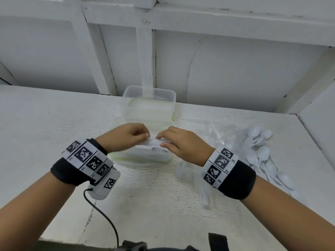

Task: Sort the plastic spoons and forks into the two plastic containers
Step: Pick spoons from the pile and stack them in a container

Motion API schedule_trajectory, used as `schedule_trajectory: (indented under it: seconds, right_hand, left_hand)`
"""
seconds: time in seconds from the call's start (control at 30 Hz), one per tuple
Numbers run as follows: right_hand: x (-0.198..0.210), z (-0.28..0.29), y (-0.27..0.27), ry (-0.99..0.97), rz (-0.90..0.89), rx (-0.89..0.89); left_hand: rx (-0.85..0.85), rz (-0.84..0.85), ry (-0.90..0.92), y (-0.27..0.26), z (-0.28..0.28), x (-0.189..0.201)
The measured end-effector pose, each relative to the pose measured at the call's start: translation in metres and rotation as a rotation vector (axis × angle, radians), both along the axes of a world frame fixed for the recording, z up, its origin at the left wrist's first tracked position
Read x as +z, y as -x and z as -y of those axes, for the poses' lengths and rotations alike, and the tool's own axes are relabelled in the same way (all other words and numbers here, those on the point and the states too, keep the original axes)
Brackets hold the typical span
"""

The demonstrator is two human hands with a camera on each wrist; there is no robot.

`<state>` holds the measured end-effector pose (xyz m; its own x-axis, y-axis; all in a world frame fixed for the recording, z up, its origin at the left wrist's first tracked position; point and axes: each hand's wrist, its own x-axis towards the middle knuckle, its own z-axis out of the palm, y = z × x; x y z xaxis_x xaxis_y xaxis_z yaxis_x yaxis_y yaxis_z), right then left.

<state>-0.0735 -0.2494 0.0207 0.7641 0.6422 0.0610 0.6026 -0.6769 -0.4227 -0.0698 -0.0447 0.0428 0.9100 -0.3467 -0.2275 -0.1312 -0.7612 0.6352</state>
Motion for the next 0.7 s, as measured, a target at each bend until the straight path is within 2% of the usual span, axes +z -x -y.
schedule_trajectory:
  seconds: [0.13,0.23,0.33,0.4,0.7]
  right_hand:
    - [-0.001,-0.015,-0.018,-0.008,-0.043,-0.058]
    - [-0.008,-0.028,-0.030,0.040,-0.084,-0.057]
    - [-0.018,-0.041,-0.036,0.128,-0.115,-0.048]
    - [-0.022,-0.048,-0.037,0.176,-0.139,-0.041]
    - [-0.029,-0.049,-0.043,0.233,-0.259,0.007]
  left_hand:
    - [0.373,0.201,0.020,-0.017,-0.030,-0.005]
    - [0.556,0.131,-0.023,-0.027,-0.050,-0.017]
    - [0.613,-0.078,0.044,-0.028,-0.058,-0.028]
    - [0.642,-0.138,0.103,-0.027,-0.058,-0.032]
    - [0.677,-0.144,0.148,-0.029,-0.062,-0.040]
